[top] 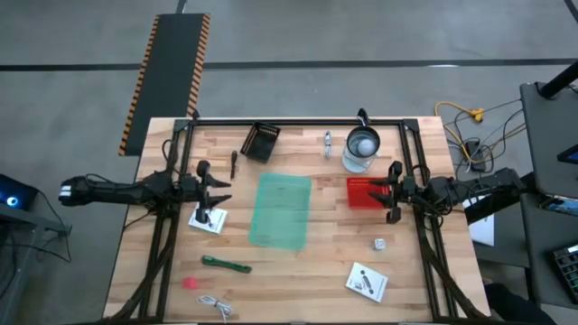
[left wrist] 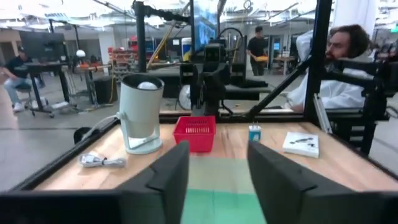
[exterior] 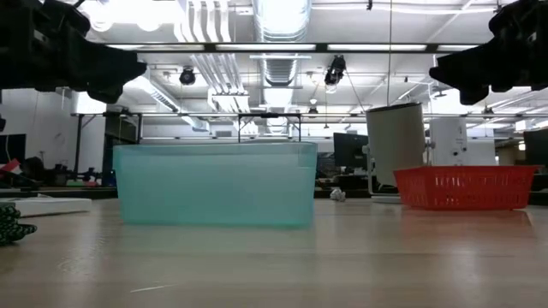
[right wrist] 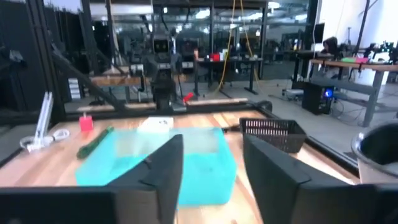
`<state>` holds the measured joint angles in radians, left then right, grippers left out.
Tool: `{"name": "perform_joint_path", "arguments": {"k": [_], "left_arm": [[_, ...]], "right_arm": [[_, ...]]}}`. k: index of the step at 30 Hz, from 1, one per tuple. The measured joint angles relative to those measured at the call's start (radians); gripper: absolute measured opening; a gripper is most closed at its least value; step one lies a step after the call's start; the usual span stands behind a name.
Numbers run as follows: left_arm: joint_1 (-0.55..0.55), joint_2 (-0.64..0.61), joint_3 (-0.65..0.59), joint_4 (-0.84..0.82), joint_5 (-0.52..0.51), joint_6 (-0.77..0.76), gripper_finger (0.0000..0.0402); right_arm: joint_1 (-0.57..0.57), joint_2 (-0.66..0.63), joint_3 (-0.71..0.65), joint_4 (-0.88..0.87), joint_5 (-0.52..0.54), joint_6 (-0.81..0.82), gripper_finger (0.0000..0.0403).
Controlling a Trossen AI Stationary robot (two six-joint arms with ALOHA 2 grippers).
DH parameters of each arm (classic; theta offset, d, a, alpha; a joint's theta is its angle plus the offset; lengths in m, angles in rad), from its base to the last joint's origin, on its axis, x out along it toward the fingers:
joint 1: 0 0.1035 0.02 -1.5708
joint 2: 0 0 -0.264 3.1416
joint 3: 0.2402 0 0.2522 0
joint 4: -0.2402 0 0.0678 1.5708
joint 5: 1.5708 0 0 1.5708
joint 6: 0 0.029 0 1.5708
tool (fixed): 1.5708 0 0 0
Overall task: Pick and place items into bin
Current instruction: Put the blue charger adapter into the red basket
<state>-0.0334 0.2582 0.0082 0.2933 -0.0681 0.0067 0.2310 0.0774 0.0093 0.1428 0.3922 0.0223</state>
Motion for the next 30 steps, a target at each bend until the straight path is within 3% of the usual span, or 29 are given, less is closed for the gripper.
{"name": "perform_joint_path", "arguments": {"k": [4,7,13,21,30], "left_arm": [[0.001,0.046,0.002,0.133,0.001,0.002,0.0191],[0.001,0.080,0.029,0.144,0.014,-0.001,0.0198],[0.001,0.161,0.062,0.176,0.021,-0.025,0.0198],[0.000,0.286,0.040,0.399,-0.018,0.044,0.0199],[0.000,0.350,0.049,0.411,-0.017,0.061,0.0199]], "right_arm": [[0.000,0.022,0.000,0.133,-0.009,-0.042,0.0192],[0.000,0.039,0.000,0.176,-0.036,-0.073,0.0200],[0.000,0.089,0.000,0.176,-0.056,-0.070,0.0198],[0.000,0.120,0.000,0.196,-0.056,-0.104,0.0196],[0.000,0.123,0.000,0.219,-0.095,-0.062,0.0194]]}}
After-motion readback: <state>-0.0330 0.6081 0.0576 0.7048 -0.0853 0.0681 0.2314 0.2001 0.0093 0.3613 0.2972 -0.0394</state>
